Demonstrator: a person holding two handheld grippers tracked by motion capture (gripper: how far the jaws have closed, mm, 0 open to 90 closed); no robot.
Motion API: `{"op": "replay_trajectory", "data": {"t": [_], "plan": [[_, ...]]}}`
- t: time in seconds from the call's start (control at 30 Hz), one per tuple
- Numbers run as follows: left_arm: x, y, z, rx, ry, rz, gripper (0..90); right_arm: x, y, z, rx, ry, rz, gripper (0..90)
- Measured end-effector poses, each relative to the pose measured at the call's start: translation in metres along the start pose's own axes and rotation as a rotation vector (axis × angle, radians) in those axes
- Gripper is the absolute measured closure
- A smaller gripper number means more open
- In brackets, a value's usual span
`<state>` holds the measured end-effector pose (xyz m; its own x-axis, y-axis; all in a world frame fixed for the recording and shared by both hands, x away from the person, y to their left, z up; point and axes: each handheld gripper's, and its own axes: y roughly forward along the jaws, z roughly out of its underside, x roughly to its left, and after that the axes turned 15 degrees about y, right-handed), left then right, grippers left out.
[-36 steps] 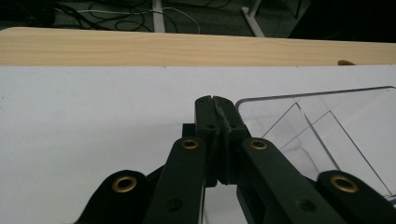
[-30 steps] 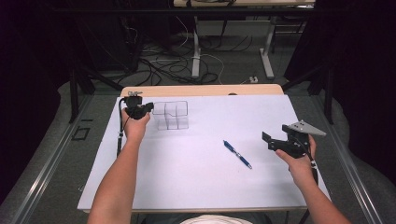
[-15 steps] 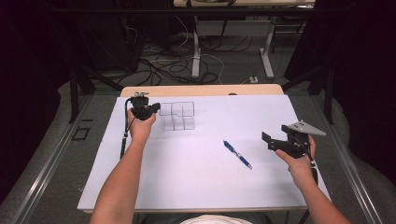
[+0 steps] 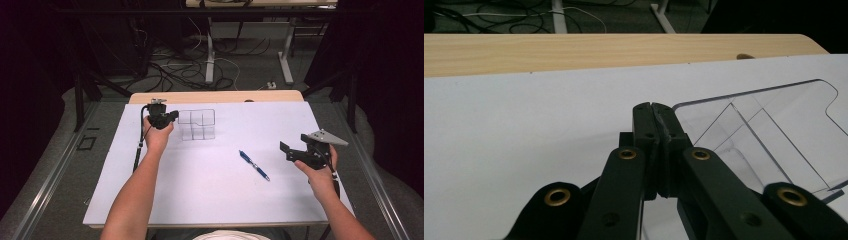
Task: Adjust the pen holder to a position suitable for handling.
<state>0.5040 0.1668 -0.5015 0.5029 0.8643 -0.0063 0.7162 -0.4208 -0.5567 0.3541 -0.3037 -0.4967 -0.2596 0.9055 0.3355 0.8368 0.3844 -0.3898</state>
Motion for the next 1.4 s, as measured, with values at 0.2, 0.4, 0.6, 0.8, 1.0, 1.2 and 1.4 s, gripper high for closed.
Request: {"op": "replay_trajectory", "data": {"t": [0.2, 0.4, 0.6, 0.8, 1.0, 1.2, 1.4], "plan": [[-0.012, 0.004, -0.004, -0.007, 0.007, 0.020, 90.0, 0.000, 0.000, 0.000, -0.005, 0.005, 0.001, 10.8], [-0.022, 0.008, -0.006, -0.014, -0.009, 0.034, 90.0, 0.000, 0.000, 0.000, -0.003, 0.005, -0.003, 10.8], [-0.030, 0.011, -0.008, -0.014, -0.001, 0.048, 90.0, 0.000, 0.000, 0.000, -0.002, 0.006, -0.001, 10.8], [-0.037, 0.012, -0.008, -0.014, 0.001, 0.057, 90.0, -0.001, 0.000, 0.000, -0.001, 0.005, 0.000, 10.8], [-0.046, 0.010, -0.007, -0.011, 0.004, 0.070, 90.0, -0.001, 0.000, 0.000, -0.002, 0.004, 0.000, 10.8], [-0.052, 0.007, -0.004, -0.018, 0.003, 0.088, 90.0, 0.000, 0.000, 0.000, -0.002, 0.000, -0.002, 10.8], [-0.055, 0.003, -0.003, -0.018, 0.015, 0.104, 90.0, 0.000, 0.000, 0.000, -0.001, 0.006, 0.000, 10.8]]}}
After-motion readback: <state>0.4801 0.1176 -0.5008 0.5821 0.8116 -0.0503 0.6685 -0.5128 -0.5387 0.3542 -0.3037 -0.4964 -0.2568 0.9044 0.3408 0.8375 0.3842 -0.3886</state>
